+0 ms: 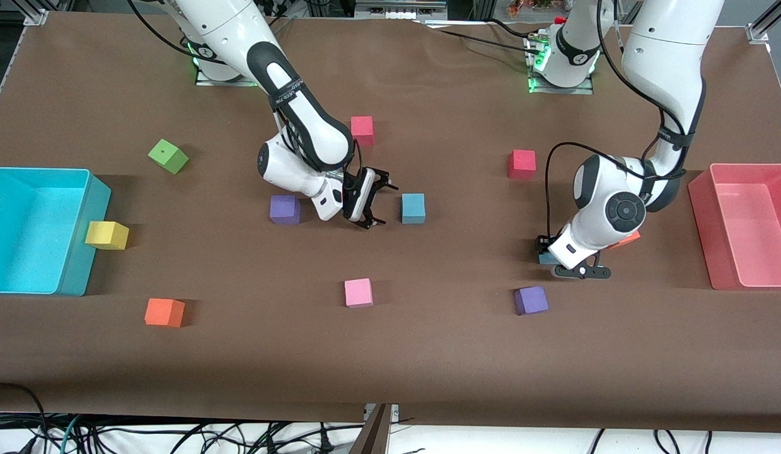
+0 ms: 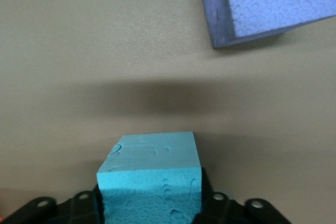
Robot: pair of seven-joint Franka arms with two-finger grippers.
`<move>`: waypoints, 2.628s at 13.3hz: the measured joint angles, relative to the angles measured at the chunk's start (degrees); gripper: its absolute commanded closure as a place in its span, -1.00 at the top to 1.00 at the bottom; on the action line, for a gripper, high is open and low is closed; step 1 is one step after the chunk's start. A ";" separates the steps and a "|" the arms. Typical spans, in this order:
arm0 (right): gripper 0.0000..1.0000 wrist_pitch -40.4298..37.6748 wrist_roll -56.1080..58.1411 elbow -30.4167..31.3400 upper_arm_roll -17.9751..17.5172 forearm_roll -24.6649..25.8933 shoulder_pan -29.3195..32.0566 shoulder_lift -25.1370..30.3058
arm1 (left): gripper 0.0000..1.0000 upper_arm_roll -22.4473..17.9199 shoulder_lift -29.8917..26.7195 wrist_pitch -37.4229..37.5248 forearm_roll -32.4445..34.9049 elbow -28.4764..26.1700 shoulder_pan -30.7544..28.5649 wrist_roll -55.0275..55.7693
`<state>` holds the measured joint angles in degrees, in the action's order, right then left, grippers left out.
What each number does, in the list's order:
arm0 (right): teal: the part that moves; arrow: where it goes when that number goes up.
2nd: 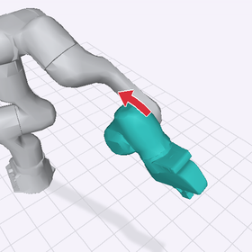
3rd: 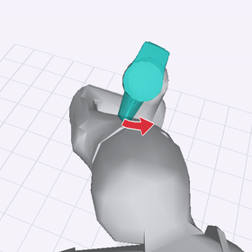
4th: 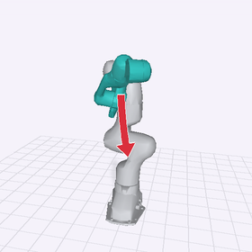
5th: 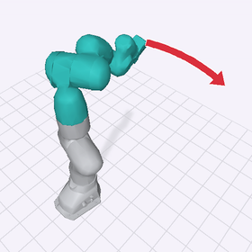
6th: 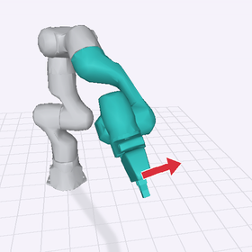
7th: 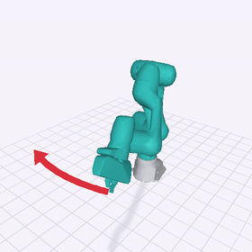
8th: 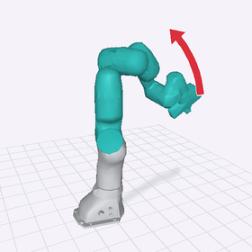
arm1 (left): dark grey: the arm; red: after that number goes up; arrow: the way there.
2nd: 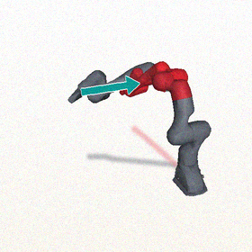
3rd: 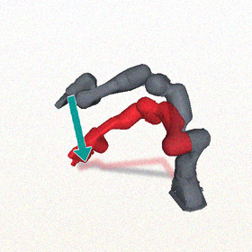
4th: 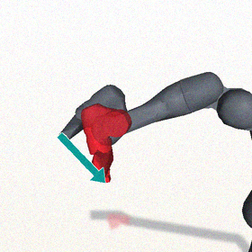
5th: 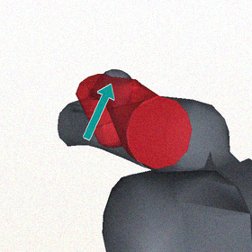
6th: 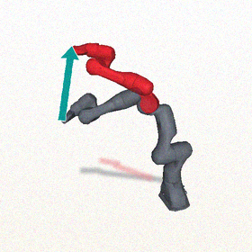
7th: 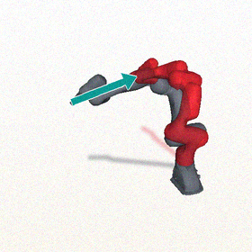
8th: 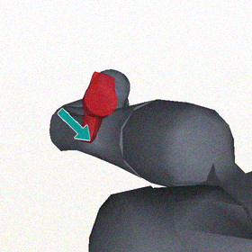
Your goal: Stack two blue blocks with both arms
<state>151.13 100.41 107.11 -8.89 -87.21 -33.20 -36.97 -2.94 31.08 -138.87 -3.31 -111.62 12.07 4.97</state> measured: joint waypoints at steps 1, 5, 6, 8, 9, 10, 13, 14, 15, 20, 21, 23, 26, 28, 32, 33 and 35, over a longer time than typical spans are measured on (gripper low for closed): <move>1.00 -0.52 0.87 0.00 0.00 -0.39 0.03 -0.01 | -1.00 0.00 -0.26 0.12 0.00 0.03 0.01 0.00; 1.00 -2.35 2.95 0.00 0.01 -0.77 0.73 -0.31 | -1.00 0.72 -5.96 6.41 0.00 0.96 0.10 -0.03; 1.00 -2.40 3.25 0.00 0.00 -0.77 0.83 -0.42 | -1.00 1.54 -7.94 8.67 -0.01 1.57 0.16 0.03; 1.00 -2.43 3.80 0.00 0.00 -0.79 0.93 -0.63 | -1.00 3.41 -10.95 14.72 -0.43 4.22 0.33 0.77; 1.00 -2.43 3.85 0.00 0.00 -0.79 0.97 -0.70 | -1.00 4.72 -11.69 17.43 -0.93 6.21 0.43 2.37; 1.00 -2.44 3.88 -0.01 0.00 -0.79 0.99 -0.73 | -1.00 6.27 -11.99 19.35 -1.23 8.19 0.80 4.77; 1.00 -2.48 3.91 -0.01 0.00 -0.80 1.00 -0.76 | -1.00 11.21 -11.76 20.47 -1.30 10.77 4.26 16.24; 1.00 -2.48 3.91 -0.01 0.00 -0.80 1.01 -0.76 | -1.00 11.64 -11.38 20.47 -1.31 11.06 6.47 19.80; 1.00 -2.49 3.93 -0.01 0.01 -0.80 1.02 -0.76 | -1.00 11.79 -10.62 20.46 -1.32 11.59 8.79 22.79; 1.00 -2.57 4.02 -0.01 0.01 -0.80 1.06 -0.77 | -1.00 11.71 -1.99 19.83 -1.32 17.66 17.78 33.92; 1.00 -2.57 4.02 -0.02 0.01 -0.80 1.06 -0.77 | -1.00 11.65 -0.46 19.73 -1.32 18.88 18.32 35.04; 1.00 -2.58 4.02 -0.02 0.01 -0.81 1.06 -0.77 | -1.00 11.60 1.86 18.43 -1.32 20.52 18.88 36.67; 1.00 -2.59 4.04 -0.02 0.01 -0.83 1.07 -0.77 | -1.00 11.55 3.48 16.58 -1.32 20.99 19.21 37.65; 1.00 -2.61 4.04 -0.02 0.01 -0.83 1.07 -0.77 | -1.00 11.51 4.01 16.09 -1.32 21.09 19.97 39.03; 1.00 -2.62 4.06 -0.02 0.01 -0.84 1.07 -0.77 | -1.00 11.38 4.88 14.94 -1.32 21.10 21.16 39.88; 1.00 -2.62 4.06 -0.02 0.01 -0.84 1.07 -0.77 | -1.00 11.34 5.00 14.94 -1.32 21.10 21.19 39.88; 1.00 -2.62 4.08 -0.02 0.01 -0.85 1.07 -0.77 | -1.00 11.21 5.13 14.94 -1.32 21.10 21.19 39.87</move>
<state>148.52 104.49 107.10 -8.89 -88.06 -32.13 -37.74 8.27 36.22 -123.93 -4.63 -90.52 33.26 44.85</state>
